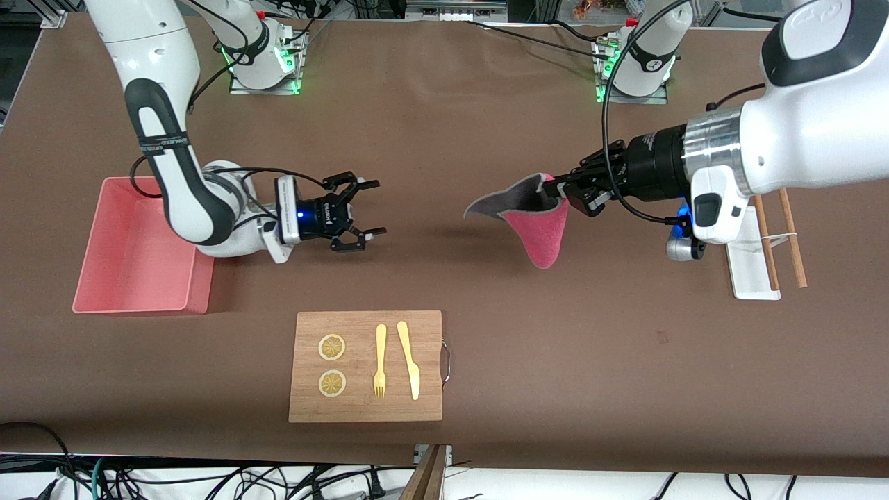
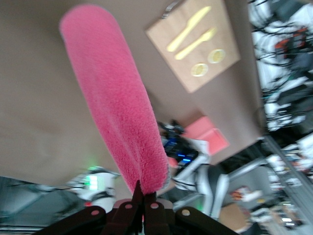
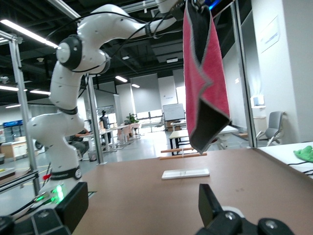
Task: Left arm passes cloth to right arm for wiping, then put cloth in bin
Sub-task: 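Lift the cloth off the stand with the left gripper toward the right gripper, then grasp the cloth with the right gripper beside the left gripper, then pull the cloth away with the right gripper while the left gripper releases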
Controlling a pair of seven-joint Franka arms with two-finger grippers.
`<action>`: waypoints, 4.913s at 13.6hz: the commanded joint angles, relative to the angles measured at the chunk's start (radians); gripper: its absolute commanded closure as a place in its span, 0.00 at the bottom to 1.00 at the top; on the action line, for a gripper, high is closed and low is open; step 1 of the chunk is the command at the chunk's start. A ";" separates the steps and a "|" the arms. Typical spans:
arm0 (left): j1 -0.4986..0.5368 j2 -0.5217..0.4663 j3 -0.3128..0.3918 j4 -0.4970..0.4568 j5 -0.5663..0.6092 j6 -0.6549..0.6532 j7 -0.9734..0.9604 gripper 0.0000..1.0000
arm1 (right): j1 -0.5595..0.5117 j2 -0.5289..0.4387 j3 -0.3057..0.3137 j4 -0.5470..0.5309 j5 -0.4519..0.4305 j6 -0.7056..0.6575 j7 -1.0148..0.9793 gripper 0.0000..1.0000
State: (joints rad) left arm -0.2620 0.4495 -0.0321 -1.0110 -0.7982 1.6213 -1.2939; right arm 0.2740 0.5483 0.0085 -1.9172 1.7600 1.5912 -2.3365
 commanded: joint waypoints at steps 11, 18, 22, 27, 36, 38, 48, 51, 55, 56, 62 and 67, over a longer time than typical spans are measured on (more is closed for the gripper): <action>-0.163 -0.055 0.003 -0.028 -0.009 0.195 -0.323 1.00 | 0.065 -0.094 0.140 0.061 0.427 0.280 0.055 0.00; -0.163 -0.066 0.003 -0.028 -0.009 0.192 -0.323 1.00 | 0.089 -0.093 0.145 0.101 0.473 0.338 0.082 0.00; -0.164 -0.066 0.003 -0.028 -0.009 0.190 -0.323 1.00 | 0.111 -0.093 0.145 0.156 0.489 0.411 0.111 0.14; -0.163 -0.066 0.003 -0.028 -0.009 0.190 -0.323 1.00 | 0.116 -0.091 0.145 0.178 0.498 0.434 0.140 0.89; -0.163 -0.066 0.003 -0.028 -0.007 0.190 -0.321 1.00 | 0.103 -0.093 0.139 0.207 0.466 0.447 0.164 1.00; -0.164 -0.066 0.003 -0.029 -0.007 0.190 -0.321 1.00 | 0.099 -0.091 0.139 0.216 0.466 0.448 0.166 1.00; -0.163 -0.066 0.006 -0.028 -0.006 0.190 -0.321 0.00 | -0.024 -0.126 0.136 0.247 0.213 0.432 0.376 1.00; -0.161 -0.066 0.006 -0.028 0.023 0.190 -0.320 0.00 | -0.085 -0.157 0.136 0.248 0.063 0.370 0.500 1.00; -0.161 -0.061 0.006 -0.028 0.227 0.087 -0.309 0.00 | -0.185 -0.215 0.134 0.236 -0.146 0.276 0.626 1.00; -0.160 -0.060 0.008 -0.029 0.285 0.027 -0.292 0.00 | -0.214 -0.231 0.134 0.233 -0.205 0.238 0.661 1.00; -0.111 0.021 0.018 -0.118 0.641 -0.046 -0.188 0.00 | -0.302 -0.411 0.015 0.172 -0.522 -0.029 0.980 1.00; 0.001 0.090 0.020 -0.155 0.764 -0.057 0.011 0.00 | -0.302 -0.550 -0.070 0.188 -0.814 -0.119 1.322 1.00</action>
State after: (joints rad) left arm -0.3049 0.5446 -0.0092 -1.1491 -0.0638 1.5850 -1.3931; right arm -0.0276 0.0751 -0.0624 -1.7028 1.0499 1.4745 -1.1397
